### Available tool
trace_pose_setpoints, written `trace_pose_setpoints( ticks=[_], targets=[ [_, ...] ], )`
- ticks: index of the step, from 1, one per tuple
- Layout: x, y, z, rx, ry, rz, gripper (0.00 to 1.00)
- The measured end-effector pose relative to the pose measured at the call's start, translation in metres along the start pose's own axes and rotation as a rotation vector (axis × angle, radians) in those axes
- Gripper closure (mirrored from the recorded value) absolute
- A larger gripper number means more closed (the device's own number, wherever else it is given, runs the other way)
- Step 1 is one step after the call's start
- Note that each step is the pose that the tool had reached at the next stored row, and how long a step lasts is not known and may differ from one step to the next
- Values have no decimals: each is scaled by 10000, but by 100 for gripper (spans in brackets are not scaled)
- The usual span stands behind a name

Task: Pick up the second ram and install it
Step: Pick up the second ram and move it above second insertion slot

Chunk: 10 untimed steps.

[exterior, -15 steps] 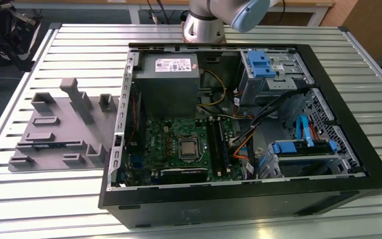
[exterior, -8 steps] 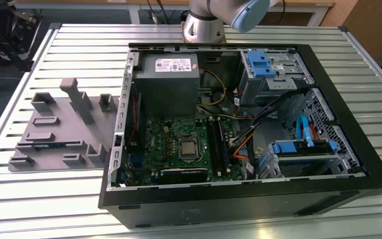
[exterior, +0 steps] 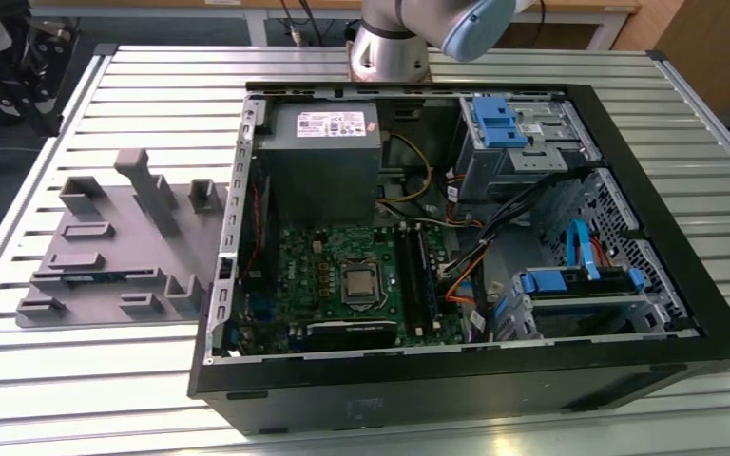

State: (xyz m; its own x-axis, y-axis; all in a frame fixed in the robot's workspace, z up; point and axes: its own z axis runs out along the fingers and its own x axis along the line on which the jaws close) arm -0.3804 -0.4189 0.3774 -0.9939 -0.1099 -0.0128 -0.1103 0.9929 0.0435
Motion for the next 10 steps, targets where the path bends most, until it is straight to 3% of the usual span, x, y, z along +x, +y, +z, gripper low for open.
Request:
trace_pose_setpoints(
  ticks=[10],
  targets=[
    [0, 0, 0, -11, 40, -913, 89]
  ],
)
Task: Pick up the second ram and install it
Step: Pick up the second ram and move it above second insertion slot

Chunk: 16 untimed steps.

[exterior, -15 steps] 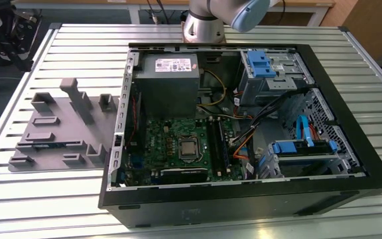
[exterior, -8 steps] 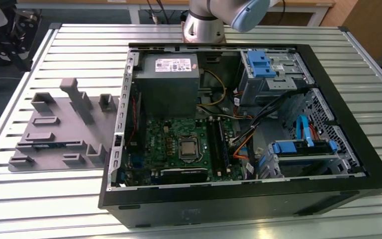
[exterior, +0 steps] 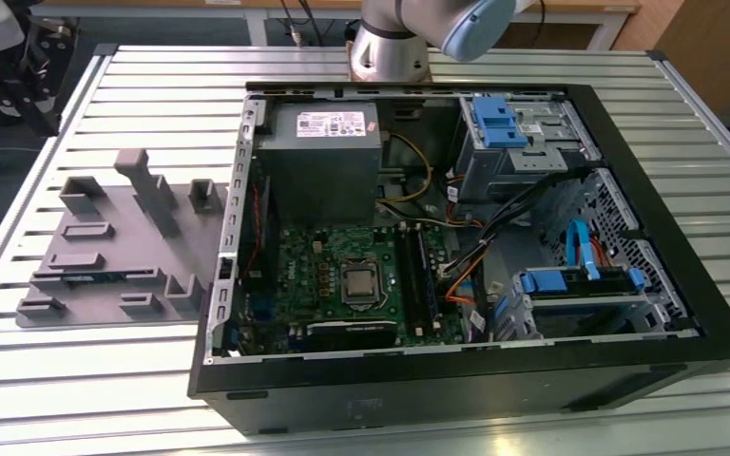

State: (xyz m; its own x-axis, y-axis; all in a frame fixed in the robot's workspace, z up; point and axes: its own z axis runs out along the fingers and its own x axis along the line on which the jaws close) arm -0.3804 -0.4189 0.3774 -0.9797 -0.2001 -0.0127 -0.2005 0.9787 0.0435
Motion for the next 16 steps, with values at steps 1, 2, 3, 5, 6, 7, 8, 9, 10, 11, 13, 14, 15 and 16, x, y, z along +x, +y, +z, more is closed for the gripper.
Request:
trace_pose_setpoints(
  ticks=[1, 2, 3, 5, 6, 7, 8, 9, 10, 11, 13, 14, 15, 16],
  targets=[
    [0, 0, 0, 0, 3, -60, 89],
    [0, 0, 0, -1, 4, -99, 89],
    [0, 0, 0, -1, 5, -113, 89],
    [0, 0, 0, -1, 6, -114, 89],
    [0, 0, 0, -1, 5, -115, 89],
    [0, 0, 0, -1, 5, -115, 89],
    [0, 0, 0, -2, 5, -116, 89],
    [0, 0, 0, -1, 5, -116, 89],
    [0, 0, 0, -1, 5, -117, 89],
    [0, 0, 0, -2, 5, -117, 89],
    [0, 0, 0, -2, 5, -122, 89],
    [0, 0, 0, -2, 6, -137, 89],
    [0, 0, 0, -2, 6, -164, 89],
    [0, 0, 0, -3, 9, -206, 89]
  ],
)
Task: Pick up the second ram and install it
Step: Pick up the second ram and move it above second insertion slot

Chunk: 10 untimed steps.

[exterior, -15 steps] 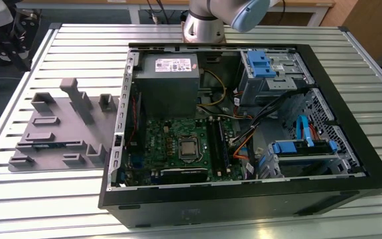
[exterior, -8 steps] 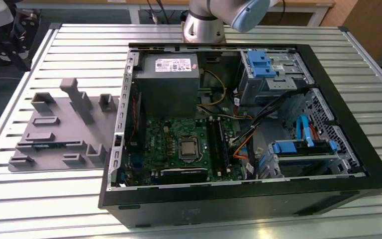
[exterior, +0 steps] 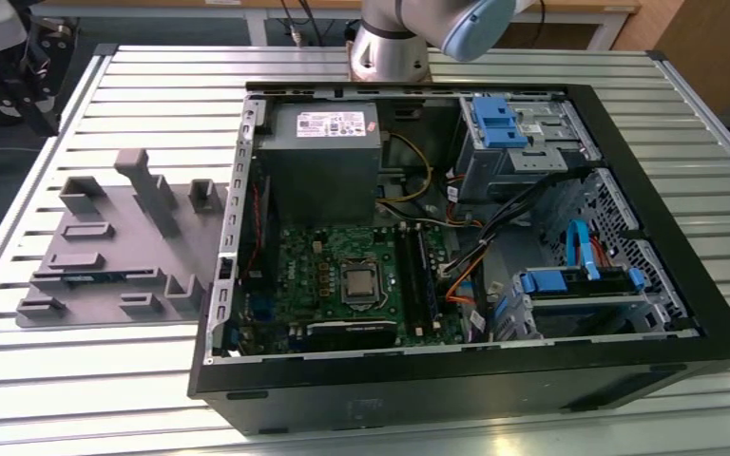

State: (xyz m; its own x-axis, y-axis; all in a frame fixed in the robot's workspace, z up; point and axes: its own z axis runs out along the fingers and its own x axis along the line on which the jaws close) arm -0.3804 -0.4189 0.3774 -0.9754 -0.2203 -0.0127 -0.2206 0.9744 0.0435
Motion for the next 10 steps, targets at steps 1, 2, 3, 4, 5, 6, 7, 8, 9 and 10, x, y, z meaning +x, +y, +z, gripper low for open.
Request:
trace_pose_setpoints(
  ticks=[1, 2, 3, 4, 5, 6, 7, 8, 9, 10],
  targets=[
    [0, 0, 0, -1, 2, -63, 89],
    [0, -1, 0, -2, 7, -160, 89],
    [0, -1, 0, -4, 12, -285, 89],
    [0, -1, 0, -5, 18, -429, 89],
    [0, 0, 0, -8, 26, -602, 89],
    [0, -1, 1, -10, 33, -771, 89],
    [0, -1, 1, -12, 41, -949, 89],
    [0, -1, 1, -14, 48, -1119, 89],
    [0, -1, 1, -16, 56, -1295, 89],
    [0, -1, 1, -18, 64, -1468, 89]
  ],
)
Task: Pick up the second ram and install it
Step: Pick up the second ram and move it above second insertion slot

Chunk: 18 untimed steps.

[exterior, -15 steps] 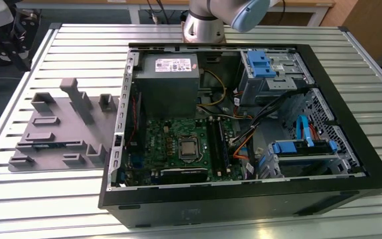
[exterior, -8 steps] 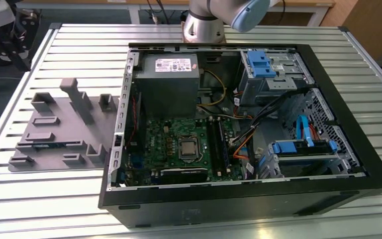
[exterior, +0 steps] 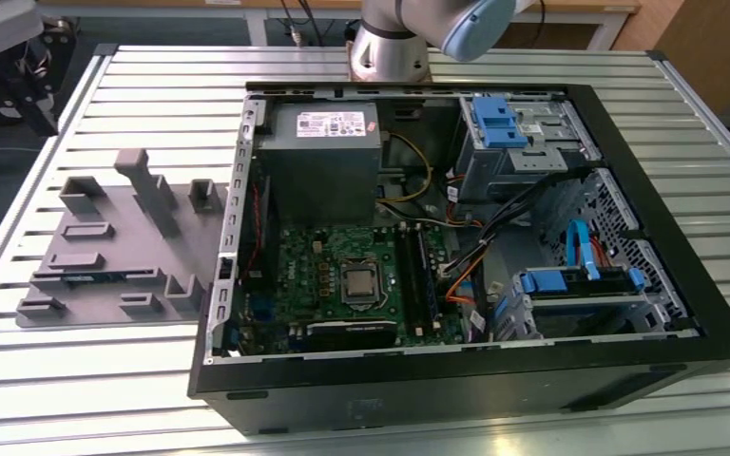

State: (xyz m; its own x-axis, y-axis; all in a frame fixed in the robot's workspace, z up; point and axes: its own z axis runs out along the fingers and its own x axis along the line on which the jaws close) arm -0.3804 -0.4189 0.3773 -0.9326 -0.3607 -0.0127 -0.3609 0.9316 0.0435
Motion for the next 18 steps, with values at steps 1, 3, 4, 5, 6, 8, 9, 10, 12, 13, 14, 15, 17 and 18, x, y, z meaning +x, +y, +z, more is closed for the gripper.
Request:
trace_pose_setpoints(
  ticks=[1, 3, 4, 5, 6, 8, 9, 10, 12, 13, 14, 15, 17, 18],
  targets=[
    [0, 0, 0, -2, 7, -164, 89],
    [0, 0, 0, -6, 21, -466, 89],
    [0, 0, 0, -7, 26, -588, 89],
    [0, 0, 0, -9, 30, -693, 89],
    [0, 0, 0, -10, 32, -763, 89],
    [0, 0, 0, -10, 35, -794, 89],
    [0, 0, 0, -10, 35, -795, 89],
    [0, 0, 0, -10, 35, -795, 89],
    [0, 0, 0, -10, 35, -795, 89],
    [0, 0, 0, -10, 35, -795, 89],
    [0, 0, 0, -10, 35, -795, 89],
    [0, 0, 0, -10, 35, -796, 89],
    [0, 0, 0, -10, 35, -804, 89],
    [0, 0, 0, -10, 36, -820, 89]
  ],
)
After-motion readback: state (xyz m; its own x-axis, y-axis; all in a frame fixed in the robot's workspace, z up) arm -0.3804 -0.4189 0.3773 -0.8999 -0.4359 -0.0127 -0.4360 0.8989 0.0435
